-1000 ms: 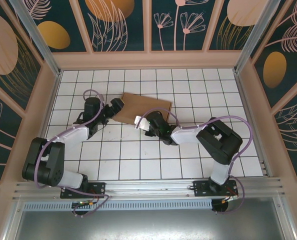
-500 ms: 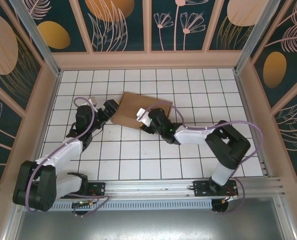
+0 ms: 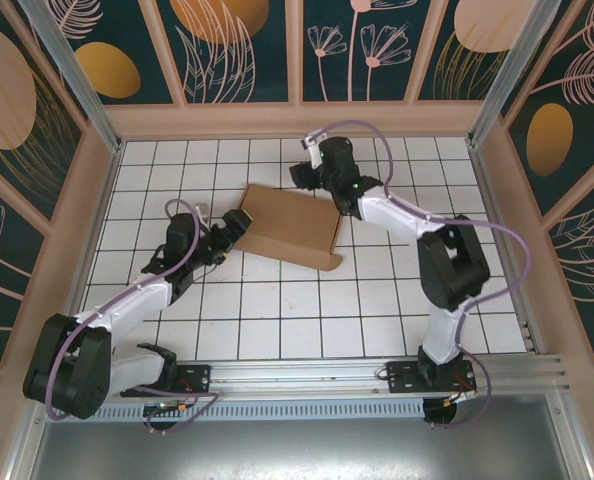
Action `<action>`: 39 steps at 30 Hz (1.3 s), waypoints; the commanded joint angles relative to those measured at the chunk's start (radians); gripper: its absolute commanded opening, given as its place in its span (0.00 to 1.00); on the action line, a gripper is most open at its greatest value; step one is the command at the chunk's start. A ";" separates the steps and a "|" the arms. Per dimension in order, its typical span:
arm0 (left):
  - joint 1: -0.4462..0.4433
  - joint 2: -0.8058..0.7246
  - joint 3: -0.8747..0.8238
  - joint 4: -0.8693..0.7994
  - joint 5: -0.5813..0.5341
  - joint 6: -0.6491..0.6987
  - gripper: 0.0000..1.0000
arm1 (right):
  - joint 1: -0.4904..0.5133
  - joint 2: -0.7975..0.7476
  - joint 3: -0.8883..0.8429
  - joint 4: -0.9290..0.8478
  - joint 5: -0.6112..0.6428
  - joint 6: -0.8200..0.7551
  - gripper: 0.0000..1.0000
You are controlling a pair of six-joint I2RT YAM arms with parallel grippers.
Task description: Fold the paper box
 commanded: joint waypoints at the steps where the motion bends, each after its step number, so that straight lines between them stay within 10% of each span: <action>1: -0.033 0.060 0.007 0.041 -0.008 -0.062 0.99 | -0.039 0.107 0.089 -0.189 -0.030 0.106 0.74; 15: -0.045 0.303 0.116 0.106 -0.027 -0.066 0.99 | -0.117 0.330 0.253 -0.329 -0.157 0.180 0.75; 28: 0.000 0.451 0.179 0.131 -0.015 -0.048 0.95 | -0.062 0.200 0.000 -0.325 -0.261 0.232 0.74; 39: 0.012 0.348 0.216 -0.184 -0.146 0.093 0.97 | -0.076 -0.033 -0.251 -0.232 -0.280 0.372 0.72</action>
